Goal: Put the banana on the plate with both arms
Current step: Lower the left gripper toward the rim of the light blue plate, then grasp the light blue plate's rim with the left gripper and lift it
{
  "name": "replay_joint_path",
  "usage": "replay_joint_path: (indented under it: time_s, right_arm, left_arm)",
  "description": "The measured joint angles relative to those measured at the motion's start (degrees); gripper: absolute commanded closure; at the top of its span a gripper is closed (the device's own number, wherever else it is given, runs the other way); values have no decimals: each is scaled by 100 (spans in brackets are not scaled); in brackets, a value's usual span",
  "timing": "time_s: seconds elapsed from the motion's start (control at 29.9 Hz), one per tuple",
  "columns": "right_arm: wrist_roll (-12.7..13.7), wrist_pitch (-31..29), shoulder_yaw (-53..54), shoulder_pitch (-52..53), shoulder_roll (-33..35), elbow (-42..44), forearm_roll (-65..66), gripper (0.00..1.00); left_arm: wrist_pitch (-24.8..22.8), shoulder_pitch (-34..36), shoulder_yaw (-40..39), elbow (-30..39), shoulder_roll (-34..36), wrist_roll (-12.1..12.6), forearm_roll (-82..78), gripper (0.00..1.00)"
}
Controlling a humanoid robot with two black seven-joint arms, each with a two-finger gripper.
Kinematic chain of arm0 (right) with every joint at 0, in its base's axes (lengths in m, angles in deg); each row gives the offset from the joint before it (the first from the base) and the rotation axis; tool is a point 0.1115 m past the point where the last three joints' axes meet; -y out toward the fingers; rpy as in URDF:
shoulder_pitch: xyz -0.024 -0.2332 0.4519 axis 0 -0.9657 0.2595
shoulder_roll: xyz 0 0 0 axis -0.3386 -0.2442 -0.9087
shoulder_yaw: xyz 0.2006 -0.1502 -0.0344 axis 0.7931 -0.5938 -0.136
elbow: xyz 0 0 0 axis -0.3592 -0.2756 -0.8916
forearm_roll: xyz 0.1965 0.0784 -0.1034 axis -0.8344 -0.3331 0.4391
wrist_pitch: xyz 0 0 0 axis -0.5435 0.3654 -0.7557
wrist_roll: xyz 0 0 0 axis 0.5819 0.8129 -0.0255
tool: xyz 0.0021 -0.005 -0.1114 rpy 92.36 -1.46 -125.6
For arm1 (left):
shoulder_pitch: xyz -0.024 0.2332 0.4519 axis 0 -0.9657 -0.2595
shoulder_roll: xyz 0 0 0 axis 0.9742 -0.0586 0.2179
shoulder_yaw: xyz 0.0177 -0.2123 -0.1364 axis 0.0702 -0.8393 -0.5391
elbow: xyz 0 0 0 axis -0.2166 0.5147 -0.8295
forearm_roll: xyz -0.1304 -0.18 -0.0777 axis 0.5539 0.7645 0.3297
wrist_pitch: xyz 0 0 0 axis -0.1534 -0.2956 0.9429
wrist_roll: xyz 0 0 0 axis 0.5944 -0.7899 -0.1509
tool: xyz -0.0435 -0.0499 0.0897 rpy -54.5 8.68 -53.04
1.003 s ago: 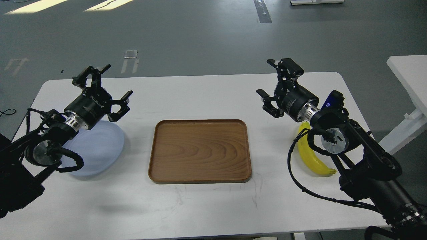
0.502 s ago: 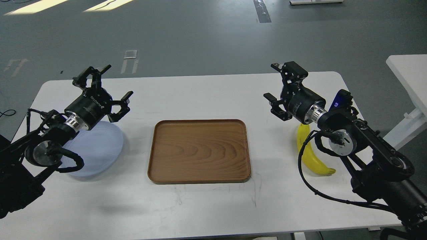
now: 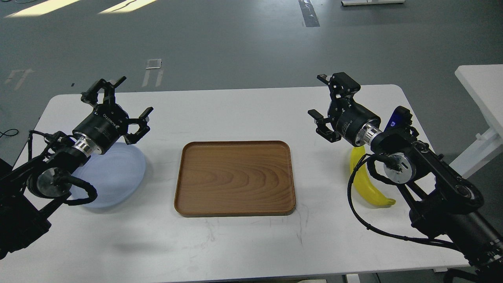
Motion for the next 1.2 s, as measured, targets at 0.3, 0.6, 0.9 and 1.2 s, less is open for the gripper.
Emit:
replay_joint_path:
  time_s: [0.3, 0.6, 0.9, 1.2]
  right_arm:
    - [0, 9, 71, -6, -164, 9, 3, 0]
    - [-7, 10, 258, 0, -233, 9, 4, 0]
    - [-17, 10, 394, 0, -310, -1, 4, 0]
    - [-25, 13, 527, -4, -339, 34, 4, 0]
  left_arm:
    - [-4, 15, -14, 13, 1, -5, -11, 2]
    - [1517, 419, -50, 1208, 492, -794, -2160, 2]
    - [3585, 424, 489, 1849, 1402, -1143, -7336, 2]
    - [5024, 74, 2258, 1354, 2305, -1146, -8022, 2]
